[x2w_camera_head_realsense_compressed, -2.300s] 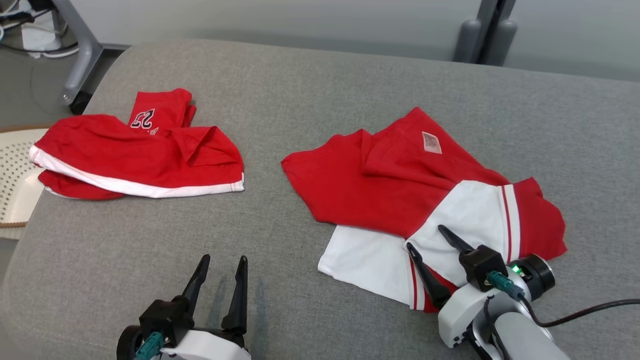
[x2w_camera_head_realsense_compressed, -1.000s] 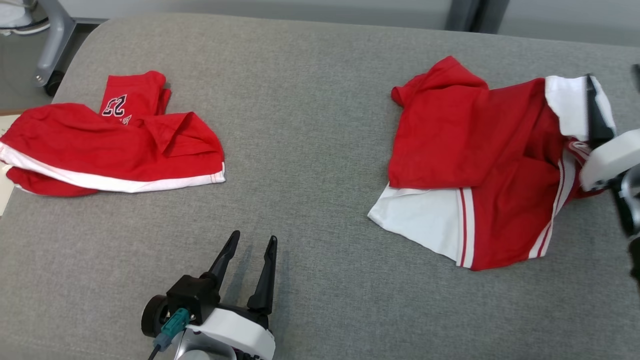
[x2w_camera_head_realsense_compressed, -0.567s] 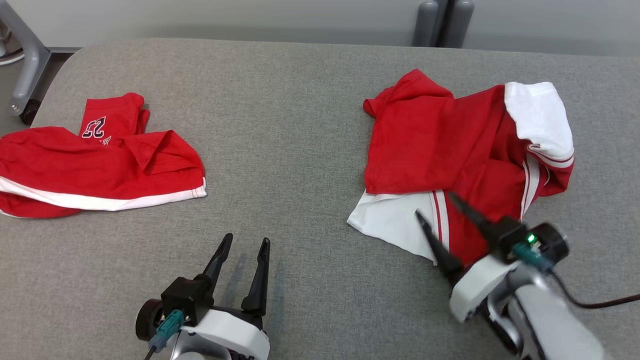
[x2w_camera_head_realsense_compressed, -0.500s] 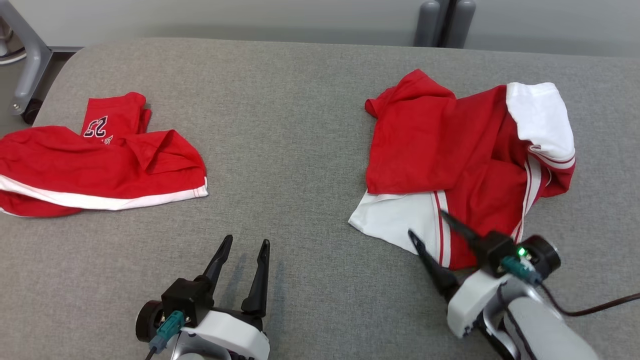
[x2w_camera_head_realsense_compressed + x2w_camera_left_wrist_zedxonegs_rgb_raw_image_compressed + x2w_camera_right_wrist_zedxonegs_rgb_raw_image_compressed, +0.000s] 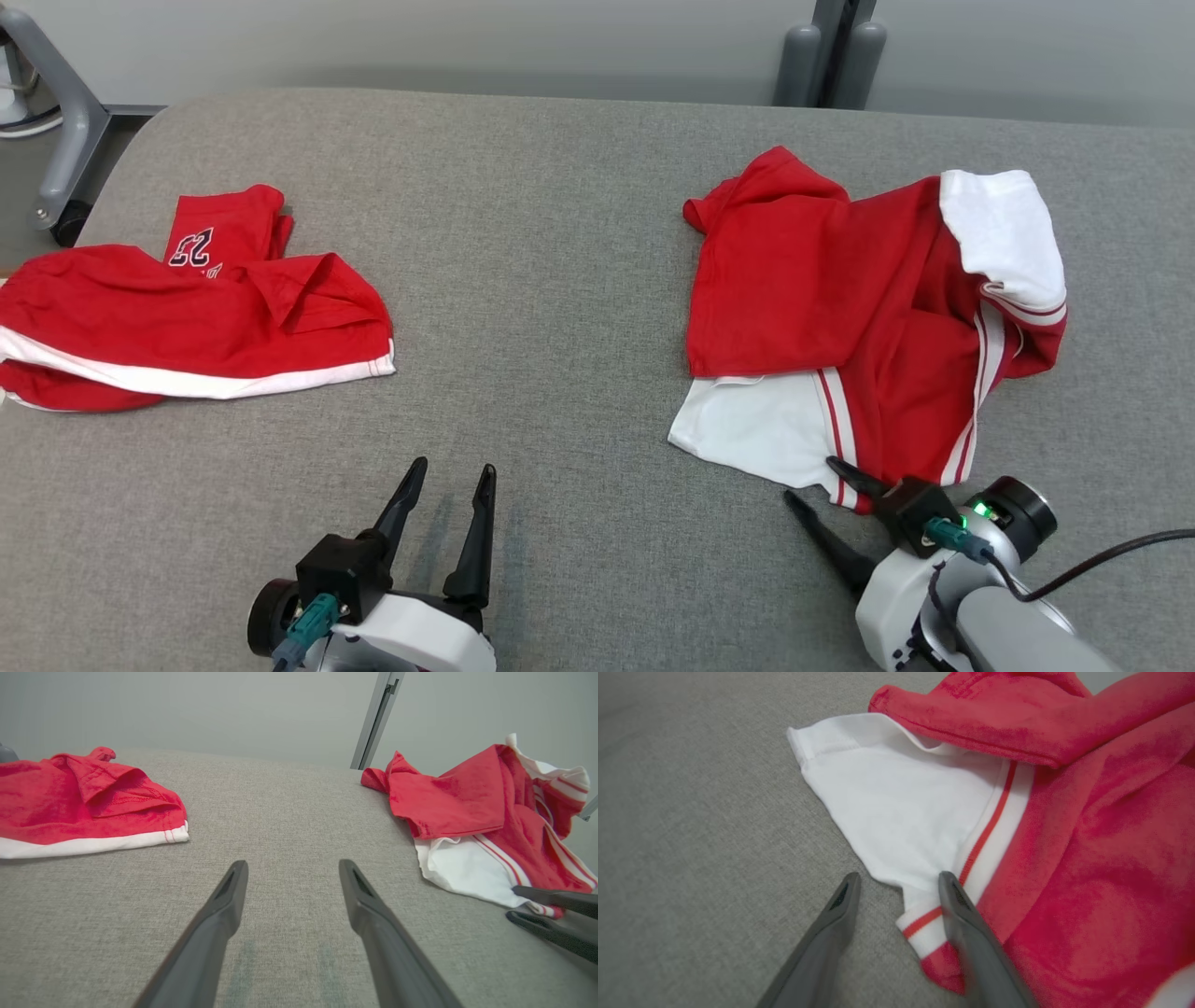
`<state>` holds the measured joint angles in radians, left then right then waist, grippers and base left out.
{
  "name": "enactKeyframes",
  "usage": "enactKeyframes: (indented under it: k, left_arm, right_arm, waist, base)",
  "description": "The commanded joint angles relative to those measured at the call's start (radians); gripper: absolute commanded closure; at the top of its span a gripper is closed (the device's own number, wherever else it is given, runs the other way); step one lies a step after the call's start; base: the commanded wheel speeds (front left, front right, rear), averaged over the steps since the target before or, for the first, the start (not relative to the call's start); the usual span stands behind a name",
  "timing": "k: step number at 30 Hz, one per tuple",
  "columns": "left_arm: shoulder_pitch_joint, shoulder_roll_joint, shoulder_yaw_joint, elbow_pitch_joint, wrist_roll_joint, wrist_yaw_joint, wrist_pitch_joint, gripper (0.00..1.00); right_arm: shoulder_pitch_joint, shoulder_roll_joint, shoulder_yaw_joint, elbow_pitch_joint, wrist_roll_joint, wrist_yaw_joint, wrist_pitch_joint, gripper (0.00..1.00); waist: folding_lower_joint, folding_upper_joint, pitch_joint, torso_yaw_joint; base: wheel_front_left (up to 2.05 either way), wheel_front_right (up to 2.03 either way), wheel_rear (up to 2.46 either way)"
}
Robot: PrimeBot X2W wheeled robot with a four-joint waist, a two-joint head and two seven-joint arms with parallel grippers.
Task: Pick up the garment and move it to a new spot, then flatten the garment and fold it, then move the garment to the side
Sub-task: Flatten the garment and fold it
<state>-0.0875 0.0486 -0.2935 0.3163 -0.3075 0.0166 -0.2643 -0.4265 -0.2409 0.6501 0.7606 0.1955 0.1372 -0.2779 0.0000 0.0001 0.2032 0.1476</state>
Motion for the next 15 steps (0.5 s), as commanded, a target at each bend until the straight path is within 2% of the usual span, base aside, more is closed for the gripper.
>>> enactKeyframes:
  k: [1,6,14,15]
  left_arm:
    - [-0.006,0.004,0.004,-0.001,0.007,-0.007,0.0,0.0]
    - [0.004,0.004,0.012,0.005,0.013,-0.012,0.0,0.0]
    - [0.013,0.003,0.023,0.009,0.014,-0.018,0.0,0.0]
    - [0.011,0.003,0.019,0.013,0.015,-0.02,0.0,0.0]
  right_arm:
    - [0.018,-0.041,-0.012,0.052,-0.01,-0.012,0.025,1.0]
    - [0.026,-0.057,-0.07,0.046,-0.015,-0.01,0.019,1.0]
    - [0.105,-0.15,-0.186,-0.053,-0.003,-0.007,0.014,1.0]
    - [0.116,-0.158,-0.199,-0.064,0.004,-0.007,0.014,0.87]
  waist:
    - [0.0,-0.0001,-0.002,-0.002]
    - [0.0,-0.0001,-0.031,-0.031]
    - [0.0,-0.0001,-0.067,-0.124]
    - [0.0,-0.0001,-0.067,-0.136]
  base:
    - [0.0,0.0,0.0]
    - [0.0,0.0,0.0]
    - [0.0,0.0,0.0]
    - [0.0,0.0,0.0]
